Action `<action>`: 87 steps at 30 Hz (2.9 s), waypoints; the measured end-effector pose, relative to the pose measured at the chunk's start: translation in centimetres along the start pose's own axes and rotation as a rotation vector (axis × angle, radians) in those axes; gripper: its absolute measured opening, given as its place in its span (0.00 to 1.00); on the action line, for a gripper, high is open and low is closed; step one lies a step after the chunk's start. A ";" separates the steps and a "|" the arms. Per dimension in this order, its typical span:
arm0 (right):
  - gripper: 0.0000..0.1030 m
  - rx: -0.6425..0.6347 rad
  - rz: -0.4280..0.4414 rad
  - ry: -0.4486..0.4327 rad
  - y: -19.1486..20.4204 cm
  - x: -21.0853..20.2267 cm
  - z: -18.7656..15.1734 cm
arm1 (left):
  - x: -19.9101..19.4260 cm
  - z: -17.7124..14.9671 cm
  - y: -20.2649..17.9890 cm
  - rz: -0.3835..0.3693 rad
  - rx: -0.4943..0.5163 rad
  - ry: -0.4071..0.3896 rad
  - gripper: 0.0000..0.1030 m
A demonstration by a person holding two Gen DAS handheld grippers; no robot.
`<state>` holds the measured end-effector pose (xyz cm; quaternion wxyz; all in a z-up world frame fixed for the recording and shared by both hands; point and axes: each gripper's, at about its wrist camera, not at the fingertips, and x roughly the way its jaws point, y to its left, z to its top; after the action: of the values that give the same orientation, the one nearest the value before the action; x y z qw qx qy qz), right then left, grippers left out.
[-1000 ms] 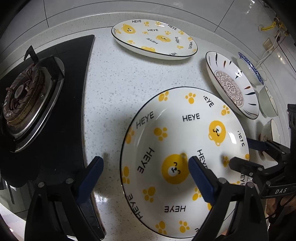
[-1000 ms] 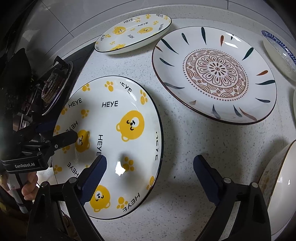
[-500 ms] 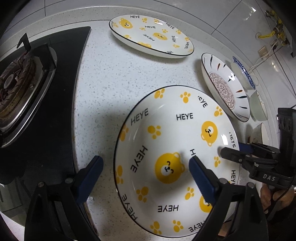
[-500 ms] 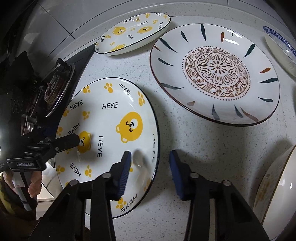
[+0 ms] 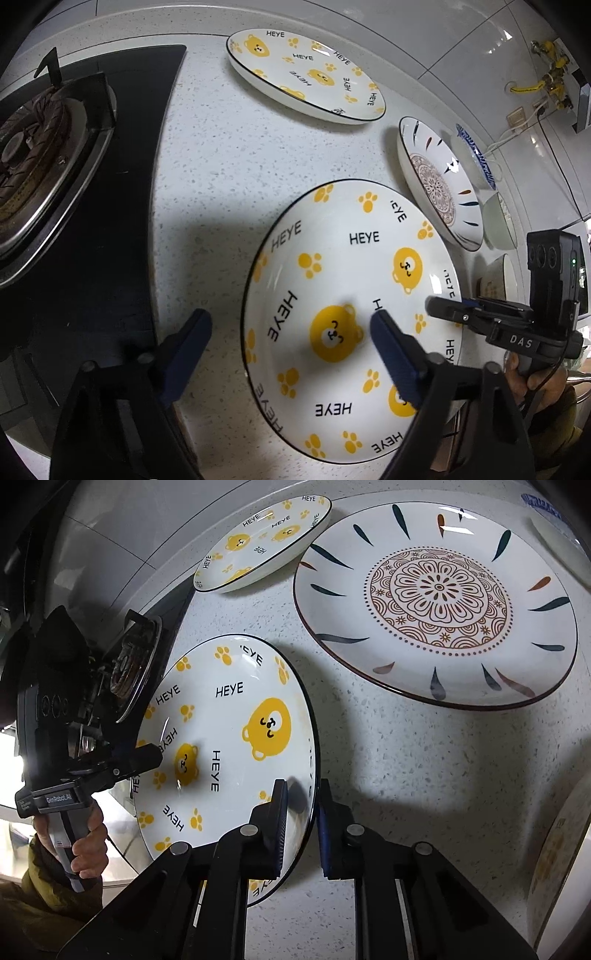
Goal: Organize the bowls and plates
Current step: 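Close the right gripper on the bear plate rim while the left gripper also grips it, then lower the bear plate onto the counter and open both grippers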
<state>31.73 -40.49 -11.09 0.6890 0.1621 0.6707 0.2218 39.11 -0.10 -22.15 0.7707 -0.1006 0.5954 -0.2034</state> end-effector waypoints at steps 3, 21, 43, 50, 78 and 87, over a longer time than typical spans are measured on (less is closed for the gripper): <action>0.13 -0.003 0.001 -0.001 0.0 0.0 0.0 | 0.1 0.0 0.1 -0.024 0.003 0.017 0.47; 0.13 -0.023 -0.017 -0.011 1.4 -0.1 -0.6 | -1.0 -1.0 1.6 0.018 -0.011 0.001 0.16; 0.12 0.036 -0.028 0.014 3.3 -1.6 -7.2 | -3.9 -8.2 0.6 -0.035 -0.028 0.105 0.15; 0.12 0.078 -0.014 0.026 1.6 -0.1 -6.7 | -2.0 -7.7 0.7 -0.016 -0.037 0.116 0.14; 0.51 -0.035 -0.124 -0.251 -1.8 -10.8 -2.3 | -9.2 -4.9 -1.2 0.197 0.017 -0.244 0.16; 0.58 -0.057 -0.152 -0.238 -5.6 -12.3 1.9 | -8.1 -1.4 -5.6 0.176 0.076 -0.232 0.52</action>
<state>34.13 -51.54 -3.38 0.7827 0.1162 0.5881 0.1673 34.97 -1.47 -13.23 0.8525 -0.0416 0.5007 -0.1444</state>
